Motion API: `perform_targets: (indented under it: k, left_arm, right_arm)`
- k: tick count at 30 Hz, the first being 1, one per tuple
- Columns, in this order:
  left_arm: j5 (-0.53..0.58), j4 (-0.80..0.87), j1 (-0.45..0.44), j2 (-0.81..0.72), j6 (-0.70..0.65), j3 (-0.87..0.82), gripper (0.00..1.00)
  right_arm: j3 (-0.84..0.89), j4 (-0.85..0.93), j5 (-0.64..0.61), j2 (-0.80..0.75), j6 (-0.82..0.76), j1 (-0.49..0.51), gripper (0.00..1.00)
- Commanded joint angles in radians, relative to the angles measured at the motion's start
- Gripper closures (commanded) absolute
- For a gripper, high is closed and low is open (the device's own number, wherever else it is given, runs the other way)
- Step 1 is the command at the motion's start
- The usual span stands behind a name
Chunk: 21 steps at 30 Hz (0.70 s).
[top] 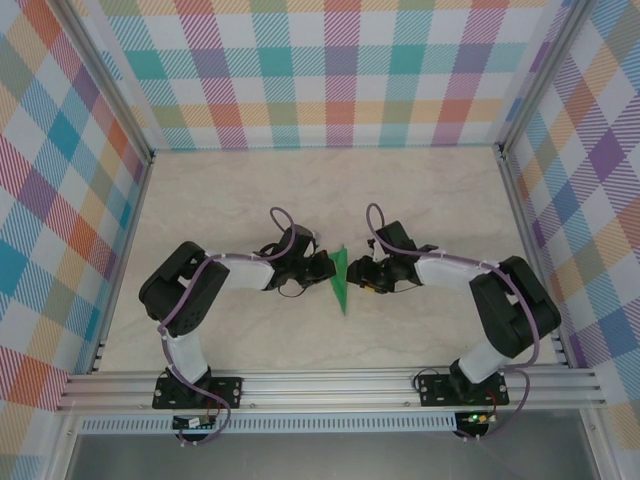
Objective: Fold a paper plane with a square sheet of paper (fold left side to right side)
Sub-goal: Fold the wing for the fifth time at the center of the table.
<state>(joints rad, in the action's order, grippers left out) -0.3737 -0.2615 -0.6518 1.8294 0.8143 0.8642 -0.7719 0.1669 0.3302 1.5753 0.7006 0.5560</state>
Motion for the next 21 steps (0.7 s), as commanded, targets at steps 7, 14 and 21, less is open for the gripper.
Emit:
perform_targets:
  k: [7, 14, 21]
  left_arm:
    - [0.006, 0.026, 0.014, 0.028, -0.034, 0.043, 1.0]
    - [0.014, 0.045, 0.015, 0.028, -0.044, 0.054, 1.0]
    - [0.015, 0.068, 0.024, 0.04, -0.066, 0.071, 1.0]
  right_arm:
    - [0.038, 0.099, -0.124, -0.088, -0.03, 0.16, 0.5]
    - [-0.058, 0.199, -0.216, 0.028, -0.055, 0.23, 0.6]
    - [-0.064, 0.218, -0.232, 0.043, -0.061, 0.241, 0.7]
